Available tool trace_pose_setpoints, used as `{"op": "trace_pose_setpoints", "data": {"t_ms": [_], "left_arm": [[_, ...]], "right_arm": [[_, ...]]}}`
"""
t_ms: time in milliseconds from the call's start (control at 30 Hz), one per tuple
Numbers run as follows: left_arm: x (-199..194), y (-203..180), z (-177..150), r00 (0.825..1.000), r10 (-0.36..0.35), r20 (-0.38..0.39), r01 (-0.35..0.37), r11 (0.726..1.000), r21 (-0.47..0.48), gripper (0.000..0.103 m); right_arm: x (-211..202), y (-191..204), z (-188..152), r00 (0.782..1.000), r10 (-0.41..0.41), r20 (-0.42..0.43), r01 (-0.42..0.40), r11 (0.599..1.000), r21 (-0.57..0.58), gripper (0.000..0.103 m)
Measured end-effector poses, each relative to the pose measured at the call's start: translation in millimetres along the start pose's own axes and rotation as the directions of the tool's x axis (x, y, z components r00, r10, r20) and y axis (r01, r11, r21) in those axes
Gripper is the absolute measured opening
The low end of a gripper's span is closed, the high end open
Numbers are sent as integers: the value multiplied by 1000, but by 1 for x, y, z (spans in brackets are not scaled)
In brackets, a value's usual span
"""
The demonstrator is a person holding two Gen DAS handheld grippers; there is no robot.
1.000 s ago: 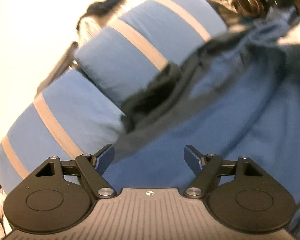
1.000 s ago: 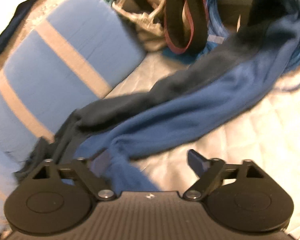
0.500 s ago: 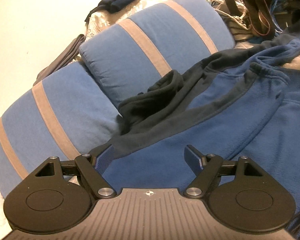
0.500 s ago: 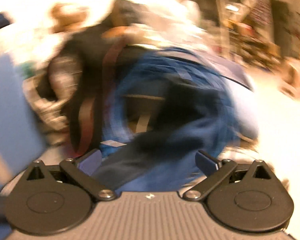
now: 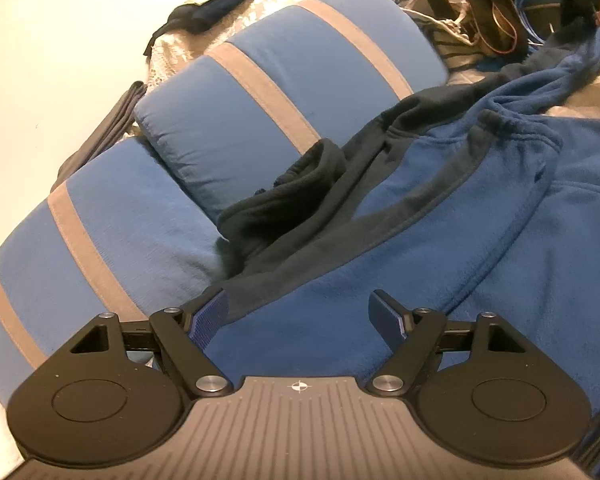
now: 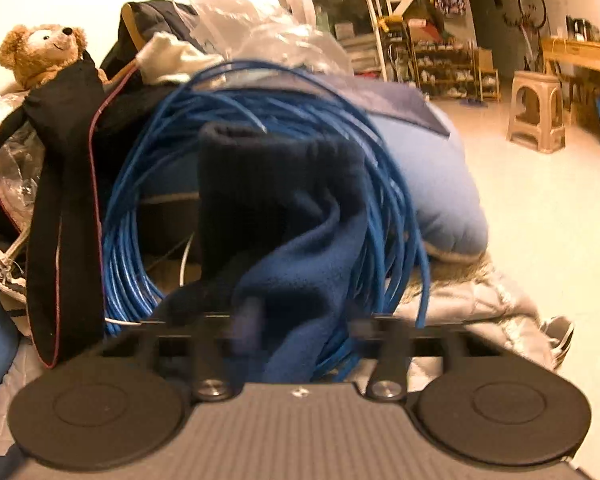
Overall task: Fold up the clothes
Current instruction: 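Grasp navy fleece fabric with the right gripper and lift it toward the blue cables, then close the left gripper on the navy ribbed cuff beside the right gripper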
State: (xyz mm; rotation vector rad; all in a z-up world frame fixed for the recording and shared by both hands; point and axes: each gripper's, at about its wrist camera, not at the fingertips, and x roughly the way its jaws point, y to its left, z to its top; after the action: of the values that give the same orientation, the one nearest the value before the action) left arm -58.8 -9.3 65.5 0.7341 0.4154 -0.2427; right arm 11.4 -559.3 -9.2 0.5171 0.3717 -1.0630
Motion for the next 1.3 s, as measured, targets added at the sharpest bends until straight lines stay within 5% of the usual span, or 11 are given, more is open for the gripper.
{"op": "trace_pose_setpoints", "data": {"t_ms": [167,267,433,600,700,767,800,900,967,1167,1300], "left_arm": [[3,3,2,1000,21,-5,-21,1000,-22,77],[3,8,6,999,37,-5,-37,998,-59,77],[0,21,8,996,87,-11,-87,986,-140,77],[-6,43,1,995,87,-41,-96,952,-292,77],[-7,60,-6,997,41,-61,-62,907,-415,77],[-6,72,-12,998,-10,-69,-27,860,-509,77],[-6,78,-16,997,-36,-71,-10,832,-554,77],[0,94,-28,989,-124,-79,37,733,-679,77],[4,100,-35,983,-168,-80,56,680,-731,77],[10,101,-43,962,-264,-62,116,606,-787,77],[19,100,-50,930,-368,-24,180,511,-840,77]], "right_arm": [[-40,35,-6,975,186,124,-153,960,-236,5],[-100,71,-26,886,430,172,-313,830,-461,5],[-223,106,-90,632,775,3,-517,424,-744,5],[-310,109,-166,406,839,-362,-617,-41,-786,5],[-337,106,-215,342,748,-569,-624,-272,-732,6],[-348,100,-239,351,705,-616,-581,-352,-734,11],[-352,96,-250,356,679,-642,-550,-403,-731,27],[-360,85,-263,314,653,-689,-508,-498,-703,61],[-368,81,-264,291,655,-697,-518,-505,-690,79],[-375,87,-256,246,708,-661,-579,-440,-687,82],[-374,93,-263,230,701,-675,-531,-490,-691,82]]}}
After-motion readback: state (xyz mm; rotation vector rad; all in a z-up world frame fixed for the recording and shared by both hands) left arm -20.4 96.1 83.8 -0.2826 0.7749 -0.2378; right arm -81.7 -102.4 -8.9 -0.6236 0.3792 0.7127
